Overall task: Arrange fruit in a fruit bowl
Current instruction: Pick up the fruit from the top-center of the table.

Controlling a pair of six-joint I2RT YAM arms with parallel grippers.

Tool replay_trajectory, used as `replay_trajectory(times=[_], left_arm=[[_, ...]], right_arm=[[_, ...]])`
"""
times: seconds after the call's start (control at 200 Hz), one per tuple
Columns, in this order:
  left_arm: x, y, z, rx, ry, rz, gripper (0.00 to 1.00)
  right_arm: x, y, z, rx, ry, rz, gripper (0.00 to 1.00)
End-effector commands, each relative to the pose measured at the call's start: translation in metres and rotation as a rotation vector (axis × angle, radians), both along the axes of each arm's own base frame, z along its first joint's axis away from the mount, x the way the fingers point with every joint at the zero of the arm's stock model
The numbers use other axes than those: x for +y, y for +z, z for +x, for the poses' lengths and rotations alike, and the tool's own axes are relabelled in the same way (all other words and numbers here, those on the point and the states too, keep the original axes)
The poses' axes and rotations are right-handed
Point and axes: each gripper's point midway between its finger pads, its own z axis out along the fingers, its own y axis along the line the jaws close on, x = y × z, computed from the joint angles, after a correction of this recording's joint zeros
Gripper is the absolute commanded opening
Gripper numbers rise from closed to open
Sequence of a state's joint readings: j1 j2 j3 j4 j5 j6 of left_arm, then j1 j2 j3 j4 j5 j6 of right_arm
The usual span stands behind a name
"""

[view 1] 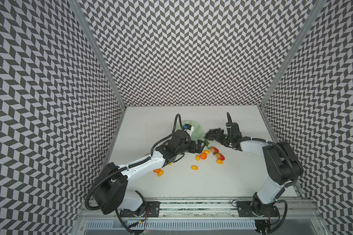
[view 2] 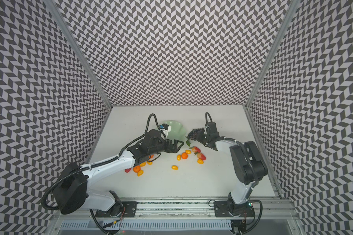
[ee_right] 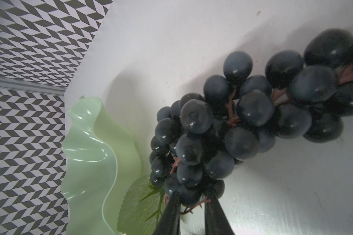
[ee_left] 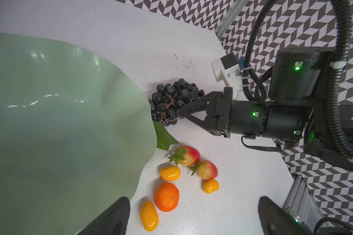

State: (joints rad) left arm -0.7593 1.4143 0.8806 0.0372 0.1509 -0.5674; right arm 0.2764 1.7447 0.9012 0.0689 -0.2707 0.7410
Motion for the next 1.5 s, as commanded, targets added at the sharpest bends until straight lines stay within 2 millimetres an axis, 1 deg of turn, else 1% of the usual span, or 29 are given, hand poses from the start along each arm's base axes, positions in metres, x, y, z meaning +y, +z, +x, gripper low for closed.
replay_trajectory(times=[0.0,0.185,0.315,0.441,0.566,0.901,1.067,1.177,1.492], left_arm=[[-0.006,0.012,0.002,-0.023,-0.010,-0.025,1.00],[-0.006,0.012,0.002,-0.025,-0.008,-0.021,1.00],[-0.007,0.012,0.002,-0.022,-0.013,-0.024,1.00],[-0.007,0.011,0.001,-0.020,-0.014,-0.022,1.00],[-0.007,0.012,0.002,-0.021,-0.015,-0.022,1.00],[-0.007,0.012,0.001,-0.019,-0.016,-0.023,1.00],[-0.008,0.012,0.001,-0.018,-0.016,-0.021,1.00],[-0.008,0.013,0.001,-0.018,-0.016,-0.022,1.00],[-0.003,0.018,0.003,-0.036,0.000,-0.013,1.00]], right_arm=[[0.001,0.010,0.015,-0.050,-0.008,0.013,0.21],[0.001,0.017,0.018,-0.070,-0.015,0.017,0.21],[-0.001,0.016,0.020,-0.063,-0.023,0.017,0.22],[-0.001,0.015,0.022,-0.063,-0.029,0.023,0.32],[-0.002,0.017,0.023,-0.063,-0.033,0.027,0.32],[-0.004,0.009,0.025,-0.040,-0.036,0.015,0.19],[-0.004,0.009,0.024,-0.040,-0.034,0.015,0.13],[-0.003,0.012,0.023,-0.045,-0.031,0.020,0.10],[-0.002,0.031,0.019,-0.082,-0.014,0.033,0.06]])
